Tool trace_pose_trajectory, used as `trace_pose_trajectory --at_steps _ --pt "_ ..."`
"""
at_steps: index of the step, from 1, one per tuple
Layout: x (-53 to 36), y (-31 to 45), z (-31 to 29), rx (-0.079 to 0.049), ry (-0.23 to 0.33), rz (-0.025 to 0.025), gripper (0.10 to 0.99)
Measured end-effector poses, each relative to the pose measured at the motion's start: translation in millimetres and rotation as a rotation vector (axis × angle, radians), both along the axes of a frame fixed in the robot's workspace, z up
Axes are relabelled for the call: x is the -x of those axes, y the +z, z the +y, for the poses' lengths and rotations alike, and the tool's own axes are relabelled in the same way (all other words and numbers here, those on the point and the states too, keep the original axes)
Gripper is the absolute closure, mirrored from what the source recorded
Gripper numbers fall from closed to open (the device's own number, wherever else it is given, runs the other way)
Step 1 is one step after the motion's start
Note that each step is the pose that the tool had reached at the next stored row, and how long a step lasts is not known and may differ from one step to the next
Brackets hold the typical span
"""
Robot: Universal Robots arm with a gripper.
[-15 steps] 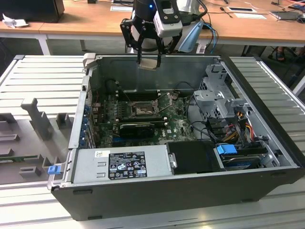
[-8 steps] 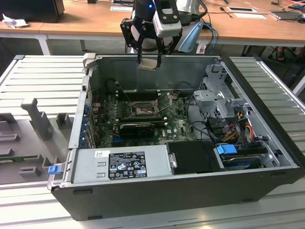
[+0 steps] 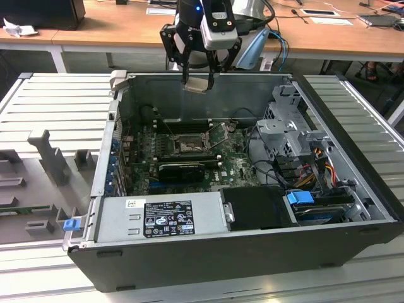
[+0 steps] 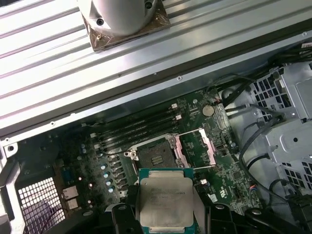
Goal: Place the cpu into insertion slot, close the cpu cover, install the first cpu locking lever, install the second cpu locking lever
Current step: 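Place the cpu into insertion slot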
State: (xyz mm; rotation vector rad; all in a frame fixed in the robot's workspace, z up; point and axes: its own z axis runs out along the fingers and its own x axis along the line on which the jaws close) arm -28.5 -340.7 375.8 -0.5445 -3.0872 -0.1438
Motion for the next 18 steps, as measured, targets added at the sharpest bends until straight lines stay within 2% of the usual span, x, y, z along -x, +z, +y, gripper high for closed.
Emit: trace_pose_trajectory --at_steps 4,16,18 --pt "0.0 -1.7 -0.1 0.001 -0.002 0.0001 0.557" --pt "0.0 -3.2 -0.1 0.004 -0.171 0.0 0.557" --pt "0.0 -3.3 -0.1 0.004 -0.186 0.0001 0.557"
